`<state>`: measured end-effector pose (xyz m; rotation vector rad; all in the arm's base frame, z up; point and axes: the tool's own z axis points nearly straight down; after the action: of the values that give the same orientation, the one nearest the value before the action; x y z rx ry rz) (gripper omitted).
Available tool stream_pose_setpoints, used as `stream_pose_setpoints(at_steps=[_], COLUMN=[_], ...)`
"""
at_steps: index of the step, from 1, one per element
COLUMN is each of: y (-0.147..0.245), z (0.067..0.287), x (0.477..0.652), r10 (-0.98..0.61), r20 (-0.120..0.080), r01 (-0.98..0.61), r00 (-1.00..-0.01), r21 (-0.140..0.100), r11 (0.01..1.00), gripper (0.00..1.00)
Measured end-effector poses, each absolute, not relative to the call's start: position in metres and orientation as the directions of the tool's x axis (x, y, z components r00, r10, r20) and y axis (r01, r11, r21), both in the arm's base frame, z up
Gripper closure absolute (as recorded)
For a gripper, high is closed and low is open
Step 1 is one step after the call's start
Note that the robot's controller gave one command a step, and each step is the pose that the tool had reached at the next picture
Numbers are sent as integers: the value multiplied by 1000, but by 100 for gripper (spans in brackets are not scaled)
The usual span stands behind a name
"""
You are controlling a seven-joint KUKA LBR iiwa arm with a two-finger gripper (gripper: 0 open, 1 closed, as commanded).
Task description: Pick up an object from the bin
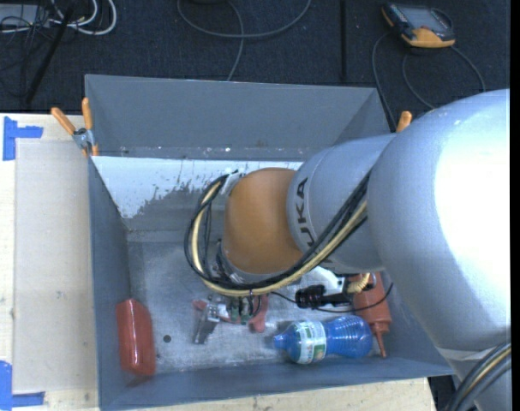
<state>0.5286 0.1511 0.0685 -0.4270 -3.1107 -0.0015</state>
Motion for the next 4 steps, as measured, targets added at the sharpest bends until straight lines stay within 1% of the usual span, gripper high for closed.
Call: stream_pose_setpoints(at_steps=[1, 2, 3, 4], y=[106, 83, 73, 73], z=[72, 100, 74, 74], x=[539, 554, 548, 549], r10=[35, 73, -1, 0], r20=[-3, 1, -6, -6], r01=[34, 73, -1, 0], r00=[-999, -997, -1000, -1000], r21=[6, 0, 4, 5], r11=[999, 997, 1000, 1000], gripper=[0, 0, 100, 100])
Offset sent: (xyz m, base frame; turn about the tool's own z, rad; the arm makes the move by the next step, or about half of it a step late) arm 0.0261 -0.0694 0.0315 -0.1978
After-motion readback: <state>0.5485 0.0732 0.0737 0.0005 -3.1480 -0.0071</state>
